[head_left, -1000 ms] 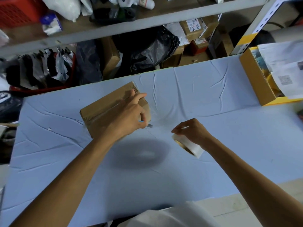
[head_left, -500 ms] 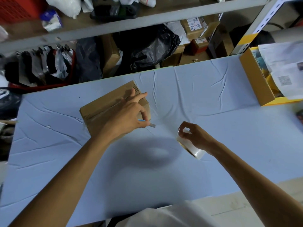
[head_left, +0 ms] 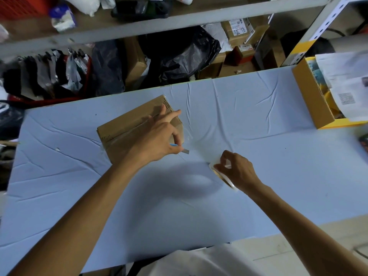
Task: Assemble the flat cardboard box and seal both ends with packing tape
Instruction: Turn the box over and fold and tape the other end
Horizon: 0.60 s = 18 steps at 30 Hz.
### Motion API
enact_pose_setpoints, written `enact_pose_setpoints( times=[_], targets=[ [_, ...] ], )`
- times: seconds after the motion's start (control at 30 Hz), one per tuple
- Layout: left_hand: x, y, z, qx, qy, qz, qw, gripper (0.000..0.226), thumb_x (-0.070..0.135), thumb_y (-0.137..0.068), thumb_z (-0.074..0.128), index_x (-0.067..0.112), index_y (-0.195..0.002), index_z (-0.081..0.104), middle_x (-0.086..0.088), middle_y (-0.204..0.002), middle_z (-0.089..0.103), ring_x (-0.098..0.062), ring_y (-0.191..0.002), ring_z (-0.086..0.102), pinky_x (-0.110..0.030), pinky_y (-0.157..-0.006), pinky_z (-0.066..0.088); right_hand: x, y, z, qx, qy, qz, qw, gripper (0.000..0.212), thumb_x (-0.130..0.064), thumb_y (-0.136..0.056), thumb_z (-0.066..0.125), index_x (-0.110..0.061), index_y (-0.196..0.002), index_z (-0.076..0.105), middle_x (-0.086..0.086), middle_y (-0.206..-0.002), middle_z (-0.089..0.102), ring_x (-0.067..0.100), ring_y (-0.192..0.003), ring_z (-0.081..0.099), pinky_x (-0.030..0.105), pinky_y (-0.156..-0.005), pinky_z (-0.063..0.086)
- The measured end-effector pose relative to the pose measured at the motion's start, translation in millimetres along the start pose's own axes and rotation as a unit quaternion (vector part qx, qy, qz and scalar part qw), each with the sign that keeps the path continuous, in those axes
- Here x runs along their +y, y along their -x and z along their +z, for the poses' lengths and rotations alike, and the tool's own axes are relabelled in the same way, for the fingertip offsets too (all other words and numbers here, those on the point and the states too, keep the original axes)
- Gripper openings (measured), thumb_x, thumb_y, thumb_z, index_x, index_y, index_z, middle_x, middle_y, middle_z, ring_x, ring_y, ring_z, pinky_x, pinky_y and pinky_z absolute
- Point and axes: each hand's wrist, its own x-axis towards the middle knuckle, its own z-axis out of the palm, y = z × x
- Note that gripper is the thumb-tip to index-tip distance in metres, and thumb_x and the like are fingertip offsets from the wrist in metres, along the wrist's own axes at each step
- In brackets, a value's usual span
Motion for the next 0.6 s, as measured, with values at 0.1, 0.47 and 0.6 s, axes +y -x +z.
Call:
enact_pose_setpoints(
  times=[0.1,0.47,0.6],
  targets=[
    [-0.3,-0.8,0.9,0.002,-0.003,0.002,1.000,0.034,0.023,-0.078,0.077,0.035,-0.057,0.054,0.006,-0.158,0.019,-0.022,-0.148,-0.008,-0.056,-0.117,0.002,-4.1,-1.4,-1.5,-0.024,0.038,-0.035,0.998,0.022,-0.035,-0.087,0.062,-0.019,-0.085,0.047,0.002,-0.088,0.057,0.025,-0.082,0.054,0.029,-0.068,0.030],
    [-4.3,-1.5,5.3,0.026,0.005,0.017,1.000,0.038,0.020,-0.078,0.076,0.035,-0.054,0.051,0.005,-0.158,0.020,-0.022,-0.148,-0.007,-0.056,-0.117,0.002,-16.8,-1.2,-11.9,-0.131,0.032,-0.034,0.990,0.076,-0.020,-0.066,0.083,-0.021,-0.112,0.023,0.009,-0.084,0.056,0.031,-0.075,0.056,0.033,-0.065,0.046],
    [-6.2,-1.1,7.4,0.030,0.008,0.021,0.999,0.038,0.020,-0.078,0.076,0.035,-0.053,0.051,0.005,-0.158,0.020,-0.021,-0.148,-0.007,-0.054,-0.117,0.001,-25.5,-2.2,-10.5,-0.100,0.048,-0.047,0.993,0.071,-0.012,-0.072,0.080,-0.018,-0.113,0.022,0.017,-0.097,0.059,0.036,-0.081,0.058,0.042,-0.073,0.051]
  ],
)
